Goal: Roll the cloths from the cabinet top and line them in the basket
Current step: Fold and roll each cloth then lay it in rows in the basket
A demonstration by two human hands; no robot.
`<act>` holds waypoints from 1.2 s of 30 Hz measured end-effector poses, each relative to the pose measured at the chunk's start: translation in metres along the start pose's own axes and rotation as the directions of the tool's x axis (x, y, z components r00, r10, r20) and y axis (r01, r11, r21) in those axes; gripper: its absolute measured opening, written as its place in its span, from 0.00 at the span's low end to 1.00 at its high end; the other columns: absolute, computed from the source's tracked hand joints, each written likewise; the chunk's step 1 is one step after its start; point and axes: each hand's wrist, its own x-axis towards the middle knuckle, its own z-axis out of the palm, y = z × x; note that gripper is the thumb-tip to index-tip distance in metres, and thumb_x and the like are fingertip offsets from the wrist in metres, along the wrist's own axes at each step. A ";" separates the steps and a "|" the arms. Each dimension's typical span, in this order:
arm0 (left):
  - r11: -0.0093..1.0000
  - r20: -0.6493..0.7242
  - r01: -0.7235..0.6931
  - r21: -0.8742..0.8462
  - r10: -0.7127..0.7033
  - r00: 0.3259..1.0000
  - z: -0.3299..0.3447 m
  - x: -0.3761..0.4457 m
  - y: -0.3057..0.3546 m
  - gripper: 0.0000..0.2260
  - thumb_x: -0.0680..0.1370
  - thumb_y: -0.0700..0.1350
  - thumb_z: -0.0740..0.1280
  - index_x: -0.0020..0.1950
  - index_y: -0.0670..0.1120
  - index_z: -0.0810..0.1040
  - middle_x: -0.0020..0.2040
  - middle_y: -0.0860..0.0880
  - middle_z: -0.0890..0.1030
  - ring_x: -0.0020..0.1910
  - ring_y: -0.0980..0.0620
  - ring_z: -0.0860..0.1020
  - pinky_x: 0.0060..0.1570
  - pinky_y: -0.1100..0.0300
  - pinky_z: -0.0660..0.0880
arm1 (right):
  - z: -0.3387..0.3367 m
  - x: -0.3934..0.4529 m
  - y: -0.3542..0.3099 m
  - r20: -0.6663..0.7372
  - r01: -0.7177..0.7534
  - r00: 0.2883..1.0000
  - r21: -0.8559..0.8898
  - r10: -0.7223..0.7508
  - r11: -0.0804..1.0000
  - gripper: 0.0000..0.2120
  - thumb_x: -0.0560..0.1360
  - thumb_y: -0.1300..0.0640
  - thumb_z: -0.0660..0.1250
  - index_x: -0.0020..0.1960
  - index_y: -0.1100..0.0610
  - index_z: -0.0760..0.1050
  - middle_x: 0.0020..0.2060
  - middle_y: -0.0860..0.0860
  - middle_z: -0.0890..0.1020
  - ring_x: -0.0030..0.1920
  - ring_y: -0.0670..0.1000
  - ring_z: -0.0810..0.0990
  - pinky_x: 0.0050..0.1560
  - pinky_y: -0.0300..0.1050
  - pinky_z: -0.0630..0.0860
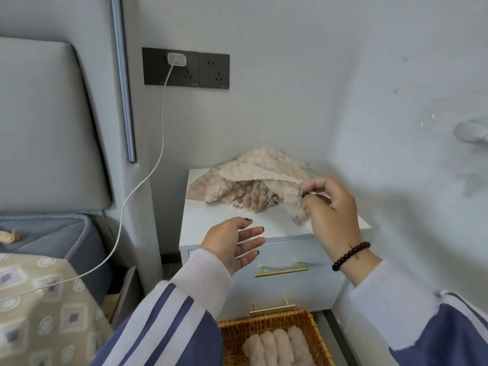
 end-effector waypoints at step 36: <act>0.982 0.090 -0.155 -0.112 0.165 0.982 0.006 -0.030 -0.012 0.13 0.76 0.42 0.65 0.58 0.39 0.81 0.52 0.41 0.84 0.53 0.41 0.82 0.59 0.44 0.75 | -0.039 -0.033 0.090 0.625 -0.972 0.223 0.088 0.748 0.216 0.14 0.72 0.53 0.70 0.47 0.64 0.76 0.40 0.57 0.80 0.40 0.56 0.81 0.48 0.50 0.78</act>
